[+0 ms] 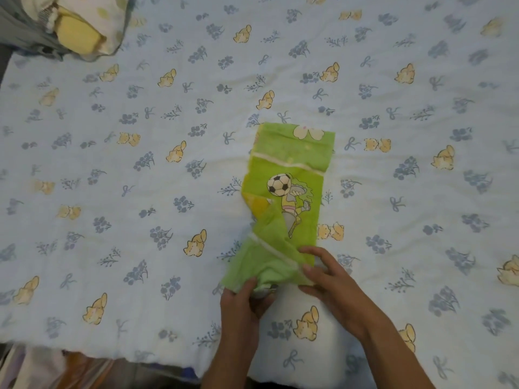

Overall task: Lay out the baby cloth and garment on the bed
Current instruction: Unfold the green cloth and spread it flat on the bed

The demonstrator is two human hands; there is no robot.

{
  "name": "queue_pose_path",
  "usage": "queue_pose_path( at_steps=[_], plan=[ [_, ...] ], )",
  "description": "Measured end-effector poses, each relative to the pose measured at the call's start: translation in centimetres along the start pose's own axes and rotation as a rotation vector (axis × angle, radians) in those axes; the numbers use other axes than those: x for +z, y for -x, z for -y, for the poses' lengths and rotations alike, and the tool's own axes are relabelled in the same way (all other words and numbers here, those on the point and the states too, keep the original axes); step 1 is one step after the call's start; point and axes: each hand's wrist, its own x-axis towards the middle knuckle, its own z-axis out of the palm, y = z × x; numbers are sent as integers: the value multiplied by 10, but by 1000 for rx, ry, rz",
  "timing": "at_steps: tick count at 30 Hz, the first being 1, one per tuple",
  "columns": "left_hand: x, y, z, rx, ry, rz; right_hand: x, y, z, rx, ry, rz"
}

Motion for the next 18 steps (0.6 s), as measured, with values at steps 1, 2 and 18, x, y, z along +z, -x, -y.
queue_pose_path(
  at_steps=[1, 2, 18],
  plan=[
    [0, 5, 1, -35, 62, 2, 0, 0, -6, -10, -153, 20],
    [-1, 10, 3, -59, 108, 0, 0, 0, -11, -6, -286, 45],
    [-67, 57, 46, -11, -188, -157, 14, 40, -53, -194, 297, -95]
  ],
)
